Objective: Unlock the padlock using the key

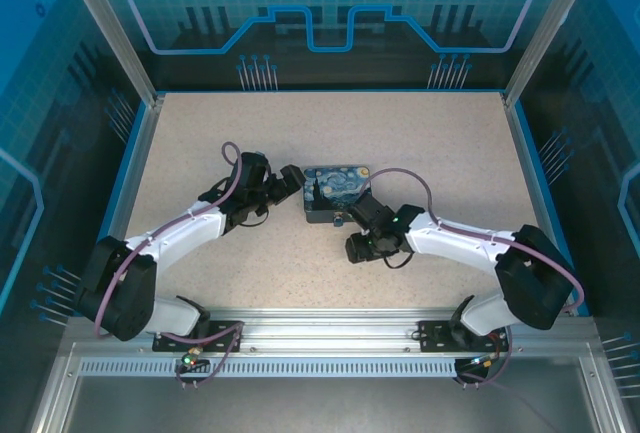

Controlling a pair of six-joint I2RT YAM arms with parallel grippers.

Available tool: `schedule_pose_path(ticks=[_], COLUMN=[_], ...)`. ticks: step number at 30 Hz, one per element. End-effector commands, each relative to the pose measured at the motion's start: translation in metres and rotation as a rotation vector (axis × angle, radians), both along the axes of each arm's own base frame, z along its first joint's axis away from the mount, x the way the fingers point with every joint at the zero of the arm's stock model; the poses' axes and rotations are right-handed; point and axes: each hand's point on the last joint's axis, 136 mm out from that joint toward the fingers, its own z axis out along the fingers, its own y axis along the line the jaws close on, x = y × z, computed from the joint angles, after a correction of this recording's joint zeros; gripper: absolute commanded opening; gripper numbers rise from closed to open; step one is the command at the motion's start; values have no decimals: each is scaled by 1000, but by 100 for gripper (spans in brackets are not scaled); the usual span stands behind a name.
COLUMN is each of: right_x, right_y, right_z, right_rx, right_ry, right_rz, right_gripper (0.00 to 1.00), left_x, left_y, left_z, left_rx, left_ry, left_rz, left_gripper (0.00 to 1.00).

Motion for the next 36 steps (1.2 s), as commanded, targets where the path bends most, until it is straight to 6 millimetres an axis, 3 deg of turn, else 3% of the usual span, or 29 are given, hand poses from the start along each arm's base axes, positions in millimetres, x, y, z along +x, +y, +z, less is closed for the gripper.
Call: schedule_pose_path(ticks=[1,6,14,20,30,36], right_x=[7,17,20,4,-24,-34], right_y=[-24,-29,-16,-17,-28,-24], right_z=[1,-5,-25,-37,-38,-36], right_rx=[-88,-55,-8,12,37,45], right_ry=[-28,-5,66,122,163,177], right_rz=[49,40,40,36,17,22], right_gripper=[53,53,53,52,52,52], left_x=[1,2,3,4,7,9], left_y=[-4,-5,-5,-5,-7,-8], left_z=[19,21,23,23,21,19], left_rx=[-15,-16,-17,-14,-15,-17], left_ry=[-32,-33,-37,-41,-40,-37], left_rz=[-16,-16,-18,-17,-21,-21], left_gripper=[99,99,99,99,99,99])
